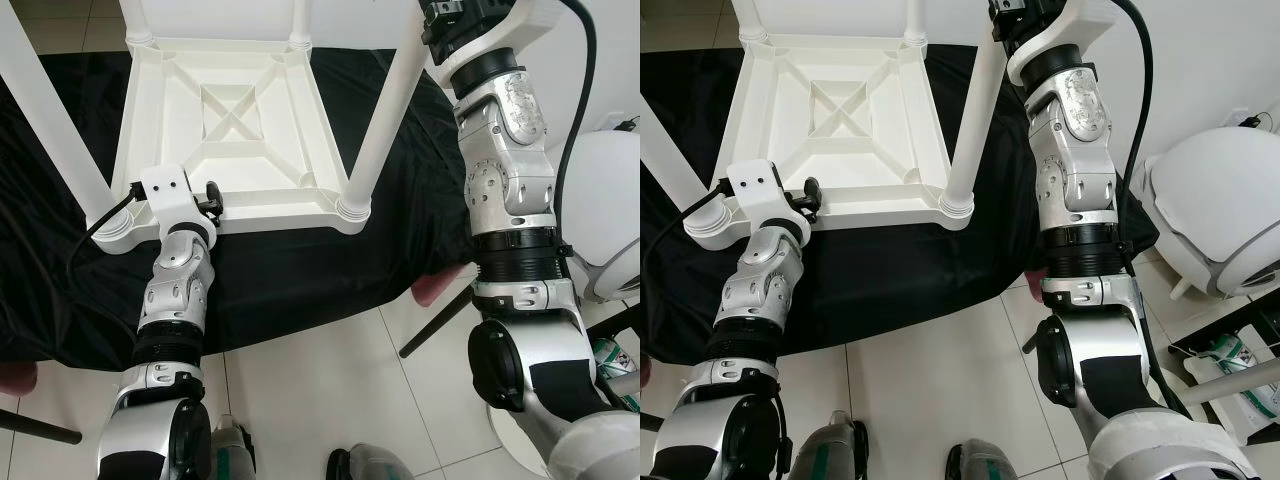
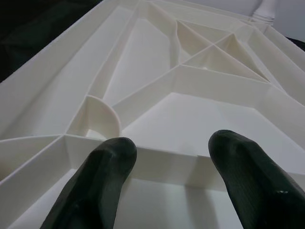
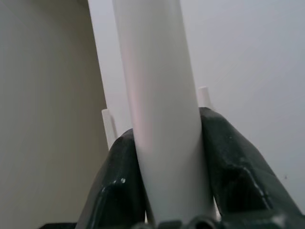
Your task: Building children table
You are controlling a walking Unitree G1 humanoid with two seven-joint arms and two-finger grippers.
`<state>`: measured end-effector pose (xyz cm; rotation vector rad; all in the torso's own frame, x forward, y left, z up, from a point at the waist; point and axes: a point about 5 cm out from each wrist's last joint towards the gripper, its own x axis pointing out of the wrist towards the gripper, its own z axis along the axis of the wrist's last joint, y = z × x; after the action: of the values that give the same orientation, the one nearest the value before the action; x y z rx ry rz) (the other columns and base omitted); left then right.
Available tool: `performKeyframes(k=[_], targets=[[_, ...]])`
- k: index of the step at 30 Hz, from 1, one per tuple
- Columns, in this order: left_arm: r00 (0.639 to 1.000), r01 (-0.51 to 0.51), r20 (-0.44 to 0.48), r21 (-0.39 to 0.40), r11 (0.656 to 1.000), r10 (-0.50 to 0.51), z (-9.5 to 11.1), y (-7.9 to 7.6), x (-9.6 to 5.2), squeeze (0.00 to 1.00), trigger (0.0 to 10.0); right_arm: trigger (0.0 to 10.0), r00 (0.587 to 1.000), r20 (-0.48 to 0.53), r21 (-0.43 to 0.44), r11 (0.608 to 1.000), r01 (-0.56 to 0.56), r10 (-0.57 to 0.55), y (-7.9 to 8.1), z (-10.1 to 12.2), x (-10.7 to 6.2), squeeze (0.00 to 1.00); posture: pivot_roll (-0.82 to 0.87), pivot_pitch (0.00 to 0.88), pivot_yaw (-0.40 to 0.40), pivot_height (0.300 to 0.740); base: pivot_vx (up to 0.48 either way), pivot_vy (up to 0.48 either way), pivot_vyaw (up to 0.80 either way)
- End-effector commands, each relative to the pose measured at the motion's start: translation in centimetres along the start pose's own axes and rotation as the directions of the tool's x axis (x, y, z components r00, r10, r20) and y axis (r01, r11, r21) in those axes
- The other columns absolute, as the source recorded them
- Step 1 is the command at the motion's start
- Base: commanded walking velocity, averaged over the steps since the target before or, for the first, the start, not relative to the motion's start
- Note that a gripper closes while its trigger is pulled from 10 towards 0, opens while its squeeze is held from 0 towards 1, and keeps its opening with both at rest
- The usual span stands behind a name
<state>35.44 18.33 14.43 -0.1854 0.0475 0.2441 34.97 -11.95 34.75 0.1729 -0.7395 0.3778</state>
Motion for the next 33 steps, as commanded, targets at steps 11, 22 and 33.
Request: performKeyframes(k=[11, 22, 33], targets=[[0.871, -0.469, 0.181, 0.037, 0.882, 0.456, 6.2, 8.2, 0.7, 0.00, 10.0, 0.0, 0.937, 0.120, 0.104, 0.942, 0.318, -0.329, -6.9, 2.8, -2.8, 0.00, -0.05, 0.061, -0.032, 0.740, 0.000, 0.000, 0.00], [0.872, -0.395, 0.334, 0.048, 0.917, 0.358, 12.7, 5.5, 1.0, 0.00, 10.0, 0.0, 0.875, 0.151, 0.050, 0.887, 0.458, -0.460, -10.3, 3.5, -5.0, 0.00, -0.04, 0.059, -0.018, 0.740, 0.000, 0.000, 0.00], [0.875, -0.227, 0.449, 0.053, 0.972, 0.180, 17.8, 1.3, 0.4, 0.00, 10.0, 0.0, 0.825, -0.007, 0.024, 0.825, 0.565, -0.565, -11.3, -0.7, -7.7, 0.00, -0.04, 0.061, 0.000, 0.740, 0.000, 0.000, 0.00]])
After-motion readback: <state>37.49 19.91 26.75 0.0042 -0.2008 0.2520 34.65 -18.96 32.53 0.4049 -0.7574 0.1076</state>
